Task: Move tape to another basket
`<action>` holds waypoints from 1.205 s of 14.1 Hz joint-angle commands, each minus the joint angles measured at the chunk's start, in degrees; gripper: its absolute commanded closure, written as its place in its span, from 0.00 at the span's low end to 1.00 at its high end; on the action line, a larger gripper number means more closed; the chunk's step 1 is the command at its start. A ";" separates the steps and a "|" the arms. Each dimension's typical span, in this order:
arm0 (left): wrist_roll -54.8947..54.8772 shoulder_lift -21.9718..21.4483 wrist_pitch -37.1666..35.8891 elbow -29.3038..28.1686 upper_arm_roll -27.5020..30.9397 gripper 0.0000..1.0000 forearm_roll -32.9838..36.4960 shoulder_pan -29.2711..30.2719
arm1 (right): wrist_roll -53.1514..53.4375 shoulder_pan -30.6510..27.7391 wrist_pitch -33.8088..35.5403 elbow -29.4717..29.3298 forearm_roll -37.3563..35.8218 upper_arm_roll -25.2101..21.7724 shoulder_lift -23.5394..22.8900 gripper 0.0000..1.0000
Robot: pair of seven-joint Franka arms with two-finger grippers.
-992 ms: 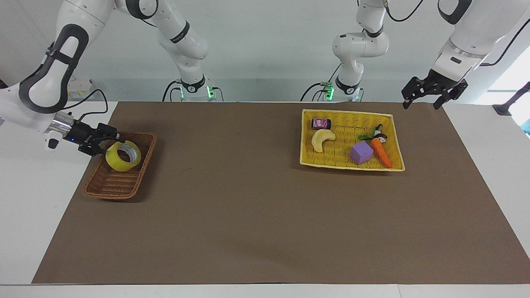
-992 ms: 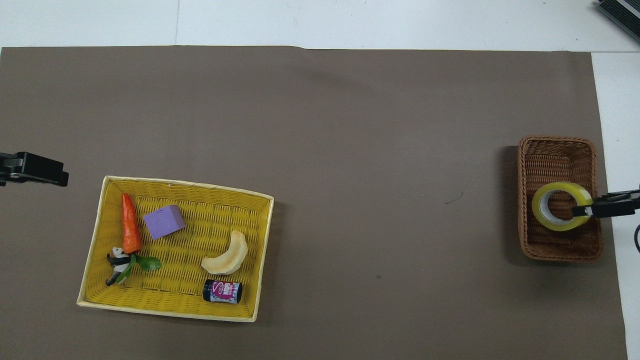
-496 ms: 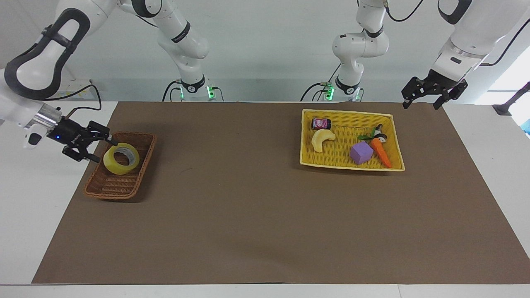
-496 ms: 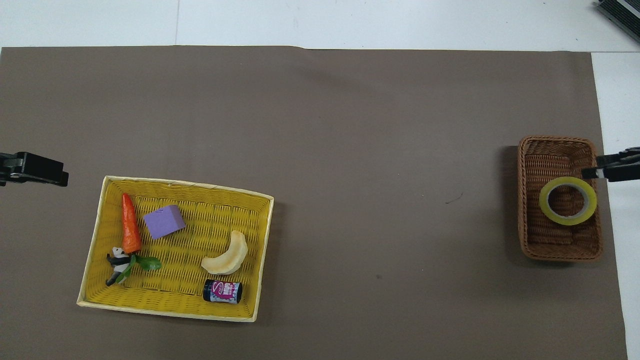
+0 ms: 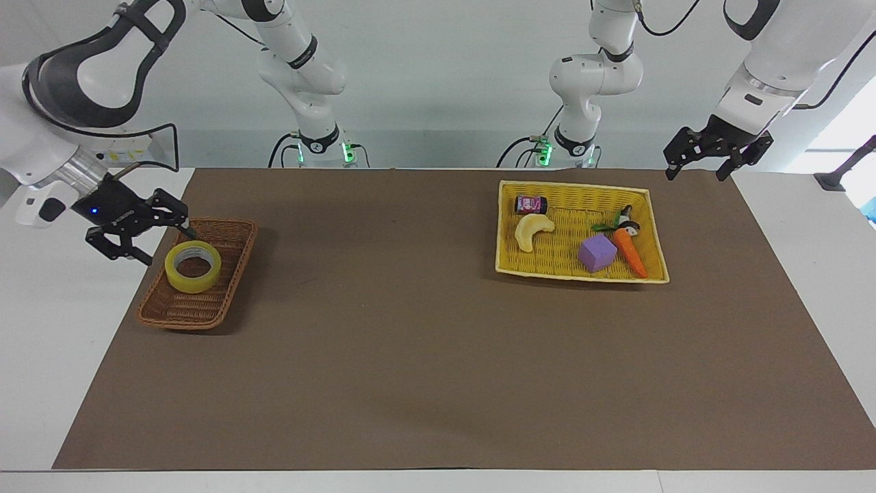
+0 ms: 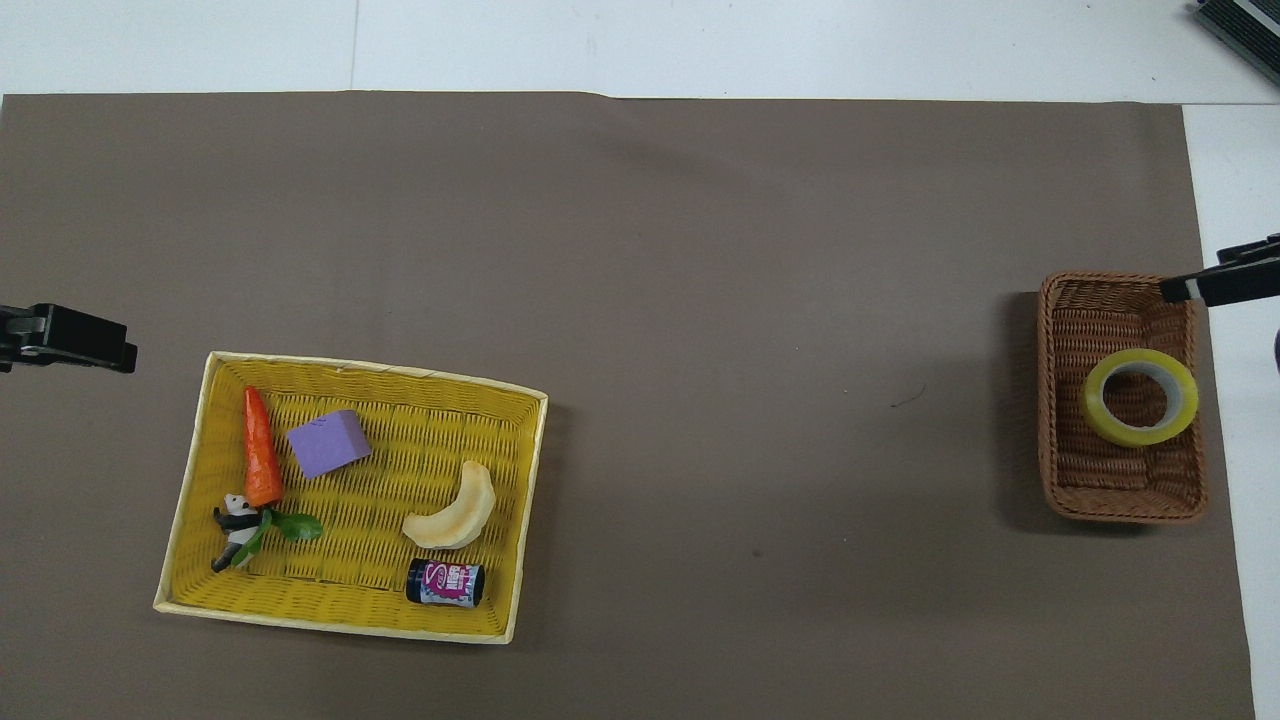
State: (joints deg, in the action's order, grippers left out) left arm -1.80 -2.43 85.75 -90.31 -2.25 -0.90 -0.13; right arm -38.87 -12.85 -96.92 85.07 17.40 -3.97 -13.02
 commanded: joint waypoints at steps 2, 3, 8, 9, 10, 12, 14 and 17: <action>-0.66 -0.82 0.38 -0.57 -0.65 0.00 0.38 0.92 | 15.55 7.82 -0.72 0.97 -8.94 0.19 5.89 0.00; -0.66 -0.82 0.38 -0.57 -0.65 0.00 0.38 0.92 | 19.06 9.41 -0.20 1.06 -10.62 0.19 6.68 0.00; -0.66 -0.82 0.38 -0.57 -0.65 0.00 0.38 0.92 | 31.99 15.92 1.91 1.68 -14.93 0.19 9.50 0.00; -0.66 -0.82 0.38 -0.57 -0.65 0.00 0.38 0.92 | 34.54 17.06 3.57 1.59 -16.33 0.19 10.11 0.00; -0.66 -0.82 0.38 -0.57 -0.65 0.00 0.38 0.92 | 37.00 18.03 5.24 1.42 -16.87 0.19 10.73 0.00; -0.66 -0.82 0.38 -0.57 -0.65 0.00 0.38 0.92 | 40.53 18.39 9.01 0.80 -17.40 0.28 12.05 0.00; -0.66 -0.82 0.38 -0.57 -0.65 0.00 0.38 0.92 | 40.54 18.39 12.88 -0.34 -17.49 0.10 12.40 0.00; -0.66 -0.82 0.38 -0.57 -0.65 0.00 0.38 0.92 | 41.15 18.39 19.22 -2.81 -17.32 0.28 14.84 0.00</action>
State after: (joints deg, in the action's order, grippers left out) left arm -1.80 -2.43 85.75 -90.30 -2.25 -0.90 -0.13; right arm 0.67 5.58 -80.46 83.20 0.89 -3.94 -0.37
